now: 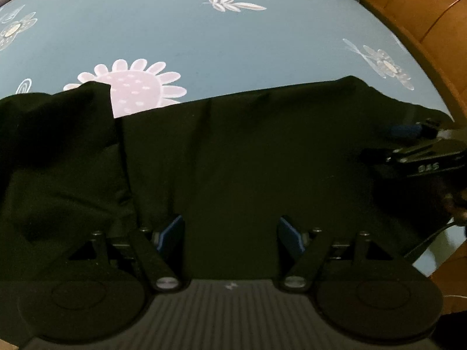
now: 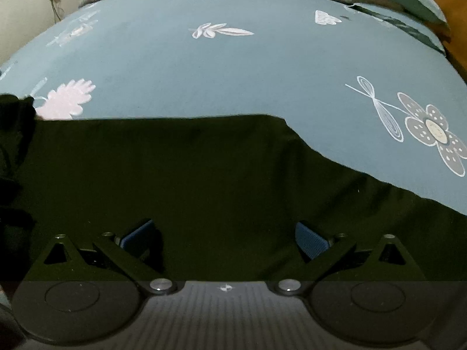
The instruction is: Fold clothes
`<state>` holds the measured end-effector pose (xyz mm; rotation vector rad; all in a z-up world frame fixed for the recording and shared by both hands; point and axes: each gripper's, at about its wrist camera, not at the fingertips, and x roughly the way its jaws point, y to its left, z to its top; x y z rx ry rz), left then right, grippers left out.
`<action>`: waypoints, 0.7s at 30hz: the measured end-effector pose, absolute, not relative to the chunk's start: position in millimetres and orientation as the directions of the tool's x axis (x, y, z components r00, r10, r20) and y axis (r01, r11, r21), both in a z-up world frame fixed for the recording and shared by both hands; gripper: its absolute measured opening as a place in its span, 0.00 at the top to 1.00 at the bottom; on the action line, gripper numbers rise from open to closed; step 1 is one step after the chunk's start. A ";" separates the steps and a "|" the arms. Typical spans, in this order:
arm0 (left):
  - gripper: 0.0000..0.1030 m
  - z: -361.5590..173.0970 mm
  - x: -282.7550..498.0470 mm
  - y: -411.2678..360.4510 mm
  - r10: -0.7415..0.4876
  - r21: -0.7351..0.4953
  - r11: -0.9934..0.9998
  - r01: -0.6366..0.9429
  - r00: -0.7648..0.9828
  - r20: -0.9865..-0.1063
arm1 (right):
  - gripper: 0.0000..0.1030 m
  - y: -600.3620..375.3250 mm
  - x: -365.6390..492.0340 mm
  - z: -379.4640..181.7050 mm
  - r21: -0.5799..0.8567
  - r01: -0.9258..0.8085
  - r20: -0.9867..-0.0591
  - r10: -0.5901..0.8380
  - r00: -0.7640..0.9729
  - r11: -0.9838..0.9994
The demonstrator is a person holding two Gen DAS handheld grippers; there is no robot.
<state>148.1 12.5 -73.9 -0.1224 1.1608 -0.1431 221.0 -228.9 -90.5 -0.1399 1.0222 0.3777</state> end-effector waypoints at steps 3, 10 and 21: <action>0.29 -74.4 149.4 8.4 -0.161 -0.155 0.987 0.047 0.382 -0.910 | 0.00 -230.5 226.5 -87.3 0.104 -0.375 -0.859 0.274 0.434 0.921; 0.27 -73.8 143.9 21.7 -0.175 -0.198 0.980 -0.026 0.365 -0.914 | 0.00 -227.8 239.4 -89.8 0.103 -0.399 -0.882 0.269 0.387 0.911; 0.29 -64.8 147.1 16.4 -0.157 -0.154 0.987 0.035 0.339 -0.928 | 0.00 -215.1 243.1 -76.5 0.098 -0.426 -0.889 0.272 0.369 0.899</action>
